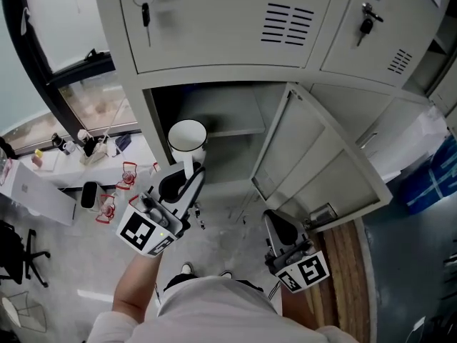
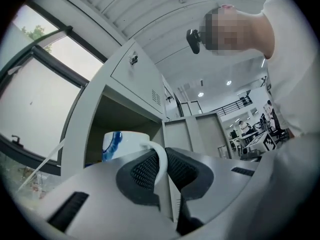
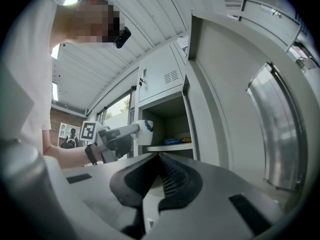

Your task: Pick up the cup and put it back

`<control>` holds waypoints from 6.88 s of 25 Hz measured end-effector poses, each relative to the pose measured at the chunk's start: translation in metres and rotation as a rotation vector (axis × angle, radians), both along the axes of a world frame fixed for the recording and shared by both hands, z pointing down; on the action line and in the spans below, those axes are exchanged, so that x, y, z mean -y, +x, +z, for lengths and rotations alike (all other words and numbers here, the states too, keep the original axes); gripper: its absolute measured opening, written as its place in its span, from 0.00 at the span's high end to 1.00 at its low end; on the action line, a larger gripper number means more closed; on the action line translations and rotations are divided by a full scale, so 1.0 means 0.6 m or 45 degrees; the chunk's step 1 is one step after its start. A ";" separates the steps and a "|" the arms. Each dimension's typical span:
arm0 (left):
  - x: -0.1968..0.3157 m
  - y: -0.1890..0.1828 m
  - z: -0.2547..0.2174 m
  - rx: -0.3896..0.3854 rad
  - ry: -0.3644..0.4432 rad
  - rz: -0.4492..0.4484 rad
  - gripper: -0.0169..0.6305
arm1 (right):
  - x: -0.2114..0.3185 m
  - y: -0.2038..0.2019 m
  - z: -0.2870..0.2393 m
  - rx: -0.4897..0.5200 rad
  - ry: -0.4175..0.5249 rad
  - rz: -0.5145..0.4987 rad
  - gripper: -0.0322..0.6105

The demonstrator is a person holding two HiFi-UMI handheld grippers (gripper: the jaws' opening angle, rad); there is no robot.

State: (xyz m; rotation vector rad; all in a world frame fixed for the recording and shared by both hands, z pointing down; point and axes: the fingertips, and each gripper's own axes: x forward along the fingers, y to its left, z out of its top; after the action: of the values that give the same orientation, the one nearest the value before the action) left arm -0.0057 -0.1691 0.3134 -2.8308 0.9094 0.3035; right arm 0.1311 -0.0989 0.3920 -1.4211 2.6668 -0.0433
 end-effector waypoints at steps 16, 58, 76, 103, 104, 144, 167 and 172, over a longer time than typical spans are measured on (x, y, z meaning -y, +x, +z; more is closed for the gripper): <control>-0.073 -0.084 0.017 0.005 -0.011 -0.104 0.89 | 0.016 0.024 -0.018 -0.022 0.037 0.075 0.92; -0.172 -0.247 0.019 -0.085 0.042 -0.331 0.89 | 0.008 0.038 -0.054 -0.054 0.081 0.180 0.92; -0.162 -0.218 0.012 -0.049 0.074 -0.234 0.89 | -0.006 0.031 -0.057 -0.055 0.081 0.198 0.92; 0.092 0.065 0.000 0.028 0.032 0.014 0.89 | -0.035 0.045 -0.053 -0.063 0.074 0.217 0.92; 0.102 0.069 0.002 0.037 0.029 0.005 0.89 | -0.036 0.047 -0.052 -0.063 0.070 0.219 0.92; 0.223 0.071 0.038 0.127 -0.278 -0.178 0.85 | -0.017 0.051 -0.041 -0.033 0.052 0.208 0.92; 0.133 0.000 0.025 0.139 -0.190 -0.251 0.78 | -0.008 -0.003 -0.041 -0.029 0.051 0.114 0.92; 0.105 -0.042 0.030 0.183 -0.164 -0.279 0.88 | -0.004 -0.032 -0.040 -0.026 0.051 0.071 0.92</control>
State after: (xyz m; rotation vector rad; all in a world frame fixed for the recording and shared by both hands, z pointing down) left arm -0.0308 -0.2322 0.3316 -2.7855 1.2328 0.0143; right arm 0.1117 -0.0968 0.3678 -1.4908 2.6268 0.0292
